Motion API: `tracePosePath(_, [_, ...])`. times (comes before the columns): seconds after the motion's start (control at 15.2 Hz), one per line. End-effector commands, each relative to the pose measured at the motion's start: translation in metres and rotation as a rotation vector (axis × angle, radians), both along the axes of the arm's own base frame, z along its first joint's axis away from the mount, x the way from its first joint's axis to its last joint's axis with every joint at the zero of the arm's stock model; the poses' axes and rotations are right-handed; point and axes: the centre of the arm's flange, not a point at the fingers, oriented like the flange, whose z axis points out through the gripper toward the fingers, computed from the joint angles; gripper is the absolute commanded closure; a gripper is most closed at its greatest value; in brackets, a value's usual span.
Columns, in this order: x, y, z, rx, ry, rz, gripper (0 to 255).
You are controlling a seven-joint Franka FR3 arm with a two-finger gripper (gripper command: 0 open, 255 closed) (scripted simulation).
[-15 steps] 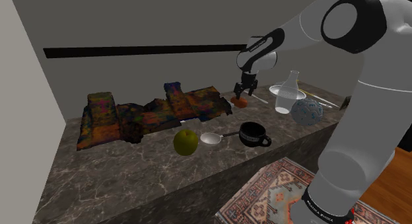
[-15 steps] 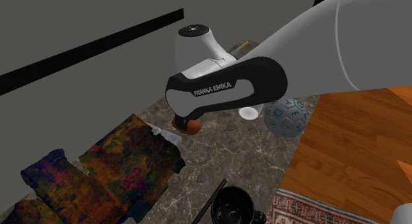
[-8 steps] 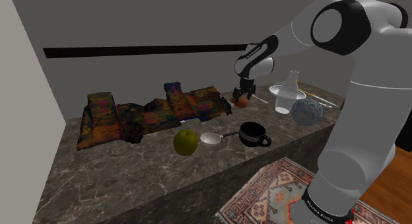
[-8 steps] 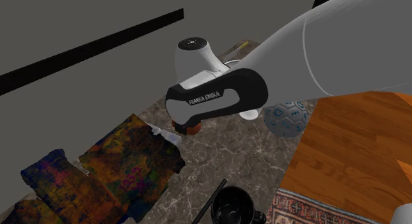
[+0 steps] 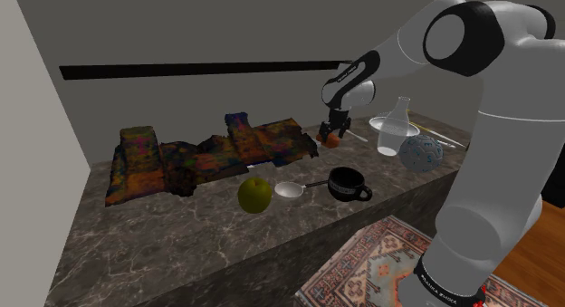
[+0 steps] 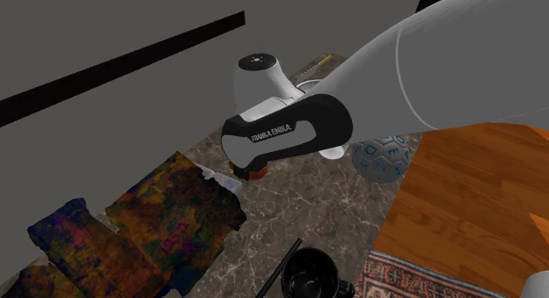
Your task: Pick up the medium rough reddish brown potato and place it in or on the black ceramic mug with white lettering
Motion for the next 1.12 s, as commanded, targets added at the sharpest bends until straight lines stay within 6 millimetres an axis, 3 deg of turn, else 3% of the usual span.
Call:
tracePosePath(0.0, [0.000, 0.000, 0.000, 0.000, 0.000, 0.000, 255])
tracePosePath(0.59, [0.000, 0.000, 0.000, 0.000, 0.000, 0.000, 255])
tracePosePath(1.06, [0.000, 0.000, 0.037, 0.000, 0.000, 0.000, 255])
